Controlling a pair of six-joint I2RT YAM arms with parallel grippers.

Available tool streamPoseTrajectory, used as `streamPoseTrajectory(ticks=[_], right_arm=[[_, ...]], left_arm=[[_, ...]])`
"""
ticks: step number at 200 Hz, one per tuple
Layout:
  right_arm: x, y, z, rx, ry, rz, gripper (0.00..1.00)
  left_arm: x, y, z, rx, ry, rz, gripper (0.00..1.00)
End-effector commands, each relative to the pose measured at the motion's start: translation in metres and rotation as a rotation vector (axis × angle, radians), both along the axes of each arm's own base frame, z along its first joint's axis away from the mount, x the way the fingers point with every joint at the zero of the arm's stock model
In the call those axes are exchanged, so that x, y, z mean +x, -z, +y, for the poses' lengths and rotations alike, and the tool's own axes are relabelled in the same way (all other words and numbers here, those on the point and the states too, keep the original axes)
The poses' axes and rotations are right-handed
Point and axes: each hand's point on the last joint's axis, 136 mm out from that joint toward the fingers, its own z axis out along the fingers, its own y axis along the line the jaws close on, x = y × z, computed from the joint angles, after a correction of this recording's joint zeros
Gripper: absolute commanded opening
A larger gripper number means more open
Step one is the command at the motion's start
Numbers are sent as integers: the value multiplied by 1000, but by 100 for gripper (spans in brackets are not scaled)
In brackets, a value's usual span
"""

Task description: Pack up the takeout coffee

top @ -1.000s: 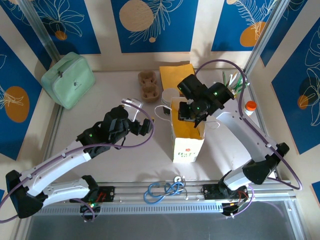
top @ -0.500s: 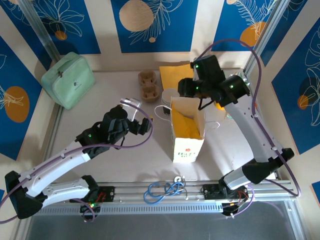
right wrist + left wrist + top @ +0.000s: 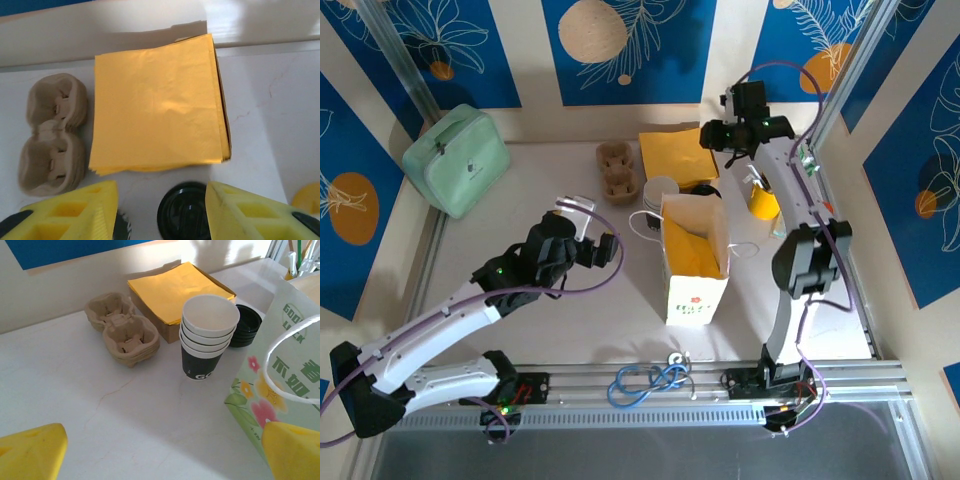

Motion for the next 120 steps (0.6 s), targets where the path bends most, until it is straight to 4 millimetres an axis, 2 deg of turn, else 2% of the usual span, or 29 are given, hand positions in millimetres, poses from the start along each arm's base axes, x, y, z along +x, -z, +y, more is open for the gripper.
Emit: streamPoseTrajectory(ticks=[1,40,86,120], right_arm=[[26,-8,11,21,-89,-69,51],[58,31,25,52,-154,-29,56],[80,67,41,77,-227,-7,61],[98,98,40,51,-228,5,67]], left_arm=[[7,-4,7,-8,-54,6,99],[9,2,6,-5,-69,20,99],[14,9,4,21,-88,42,99],[17,12,6,45,-102,51,99]])
